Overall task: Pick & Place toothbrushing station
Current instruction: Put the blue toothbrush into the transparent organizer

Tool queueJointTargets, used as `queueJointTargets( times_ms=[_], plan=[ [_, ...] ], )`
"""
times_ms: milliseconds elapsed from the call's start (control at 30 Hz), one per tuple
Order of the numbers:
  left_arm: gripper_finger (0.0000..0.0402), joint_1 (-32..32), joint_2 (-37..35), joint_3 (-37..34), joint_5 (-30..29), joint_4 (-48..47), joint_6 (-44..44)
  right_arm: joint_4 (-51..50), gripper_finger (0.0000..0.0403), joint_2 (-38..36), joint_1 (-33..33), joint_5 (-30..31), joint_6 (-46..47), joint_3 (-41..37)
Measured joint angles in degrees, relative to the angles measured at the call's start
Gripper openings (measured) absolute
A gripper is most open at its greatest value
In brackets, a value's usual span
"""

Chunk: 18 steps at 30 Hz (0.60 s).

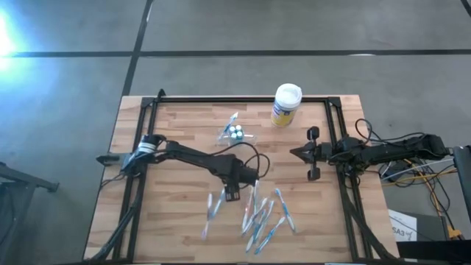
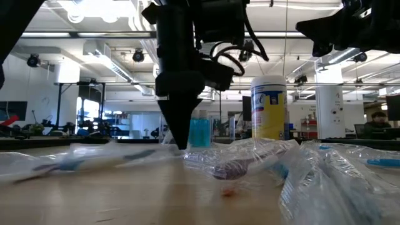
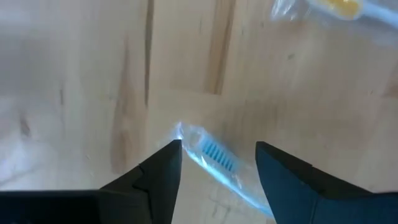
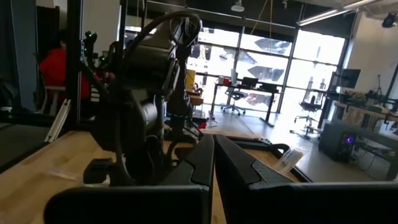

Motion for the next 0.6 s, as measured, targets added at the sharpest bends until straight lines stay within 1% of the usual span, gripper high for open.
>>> queueJointTargets(
  times_ms=[200, 267, 467, 600],
  plan=[
    [0.0209, -0.4, -0.8, 0.2, 1.0, 0.8, 1.1, 0.1, 0.0008, 0.0, 0.0, 0.0, 1.0, 0.0],
    [0.0209, -0.7, -1.6, 0.6, 1.0, 1.1, -0.2, 0.1, 0.0008, 0.0, 0.0, 0.0, 1.4, 0.0],
    [0.0209, -0.9, -3.1, 1.0, 0.8, 0.2, -13.8, 0.1, 0.0008, 0.1, 0.0, 0.0, 3.2, 0.0],
    [0.0209, -1.2, -3.1, -0.7, 0.8, 0.0, -19.2, -0.1, 0.0008, 0.1, 0.0, 0.0, 3.6, 0.0]
  ],
)
